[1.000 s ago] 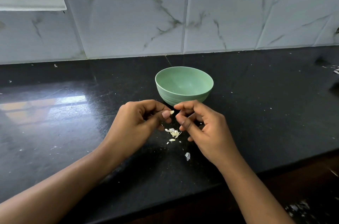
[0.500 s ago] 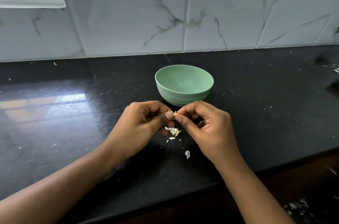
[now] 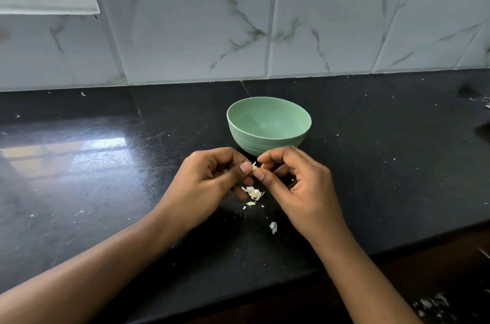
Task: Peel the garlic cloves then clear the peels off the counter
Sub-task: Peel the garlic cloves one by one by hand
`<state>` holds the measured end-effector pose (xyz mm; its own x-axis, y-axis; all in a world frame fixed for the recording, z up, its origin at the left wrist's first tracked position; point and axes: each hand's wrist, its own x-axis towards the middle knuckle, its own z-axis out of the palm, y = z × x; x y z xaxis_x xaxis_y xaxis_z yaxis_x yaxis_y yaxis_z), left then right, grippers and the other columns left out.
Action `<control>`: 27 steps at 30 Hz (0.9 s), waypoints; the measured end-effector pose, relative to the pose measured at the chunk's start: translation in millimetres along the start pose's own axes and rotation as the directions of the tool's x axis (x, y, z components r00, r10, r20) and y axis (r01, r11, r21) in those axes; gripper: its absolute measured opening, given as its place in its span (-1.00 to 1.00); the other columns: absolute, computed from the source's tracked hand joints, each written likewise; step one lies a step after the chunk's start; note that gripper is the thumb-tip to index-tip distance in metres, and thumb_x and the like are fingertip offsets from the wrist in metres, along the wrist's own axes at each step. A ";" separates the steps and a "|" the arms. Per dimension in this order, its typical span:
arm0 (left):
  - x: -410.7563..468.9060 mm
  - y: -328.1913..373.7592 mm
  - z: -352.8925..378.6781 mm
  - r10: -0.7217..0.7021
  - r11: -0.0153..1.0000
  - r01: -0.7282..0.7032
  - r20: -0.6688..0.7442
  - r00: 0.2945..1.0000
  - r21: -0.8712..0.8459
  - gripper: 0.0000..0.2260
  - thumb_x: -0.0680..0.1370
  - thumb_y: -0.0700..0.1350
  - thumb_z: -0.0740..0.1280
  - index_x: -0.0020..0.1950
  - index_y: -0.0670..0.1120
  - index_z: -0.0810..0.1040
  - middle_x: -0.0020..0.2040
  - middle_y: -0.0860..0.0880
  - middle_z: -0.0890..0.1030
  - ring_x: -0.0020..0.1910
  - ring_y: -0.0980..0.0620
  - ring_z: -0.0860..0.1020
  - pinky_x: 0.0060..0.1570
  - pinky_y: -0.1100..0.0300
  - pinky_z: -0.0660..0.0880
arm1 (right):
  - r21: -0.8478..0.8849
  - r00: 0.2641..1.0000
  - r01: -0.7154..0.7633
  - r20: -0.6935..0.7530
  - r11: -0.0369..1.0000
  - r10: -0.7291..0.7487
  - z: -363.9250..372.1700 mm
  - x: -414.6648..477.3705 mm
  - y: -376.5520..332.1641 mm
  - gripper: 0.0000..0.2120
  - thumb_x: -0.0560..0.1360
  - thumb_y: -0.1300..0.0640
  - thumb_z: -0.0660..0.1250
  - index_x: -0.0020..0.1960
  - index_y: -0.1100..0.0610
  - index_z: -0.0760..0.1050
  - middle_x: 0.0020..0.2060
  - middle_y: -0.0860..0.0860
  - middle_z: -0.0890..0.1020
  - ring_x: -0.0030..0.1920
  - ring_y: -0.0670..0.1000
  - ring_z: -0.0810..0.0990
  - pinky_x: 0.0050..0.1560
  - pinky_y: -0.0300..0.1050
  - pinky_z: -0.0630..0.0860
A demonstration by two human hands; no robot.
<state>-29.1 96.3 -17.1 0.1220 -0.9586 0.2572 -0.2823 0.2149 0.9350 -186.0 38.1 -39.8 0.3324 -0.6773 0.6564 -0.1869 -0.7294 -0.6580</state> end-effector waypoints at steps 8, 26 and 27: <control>-2.8 -4.0 1.8 0.139 0.976 -0.124 -0.072 0.988 0.178 -0.89 0.49 -0.08 0.41 -0.24 0.02 0.63 -0.37 0.07 0.64 -0.43 0.06 0.64 -0.39 0.27 0.48 | 0.027 1.000 0.021 0.022 0.999 -0.022 0.2 -0.6 1.2 -0.97 0.46 0.14 0.41 -0.13 0.10 0.60 -0.26 -0.12 0.63 -0.26 -0.09 0.59 -0.25 -0.16 0.54; 4.4 -8.9 -5.7 0.095 0.932 -0.063 -0.071 0.993 0.357 -0.77 0.41 -0.21 0.49 -0.14 0.14 0.62 -0.21 0.20 0.67 -0.39 0.11 0.63 -0.22 0.04 0.60 | 0.170 0.955 -0.291 0.114 0.942 0.275 -5.5 -0.4 4.9 -0.93 0.50 0.14 0.38 -0.17 0.05 0.58 -0.33 0.04 0.62 -0.33 0.09 0.59 -0.42 -0.18 0.51; 4.3 -9.0 -6.8 0.090 0.930 -0.058 -0.071 0.993 0.364 -0.78 0.39 -0.17 0.52 -0.15 0.15 0.62 -0.21 0.20 0.66 -0.39 0.13 0.62 -0.24 0.09 0.59 | 0.136 0.958 -0.282 0.100 0.950 0.270 -5.3 -0.3 5.7 -0.94 0.49 0.13 0.39 -0.17 0.04 0.59 -0.34 -0.02 0.62 -0.33 0.02 0.59 -0.40 -0.19 0.51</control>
<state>-19.6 91.5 -22.8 0.1637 -0.9197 0.3568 -0.6160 0.1872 0.7652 -192.1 33.7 -41.8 0.3599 -0.8361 0.4140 -0.1451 -0.4885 -0.8604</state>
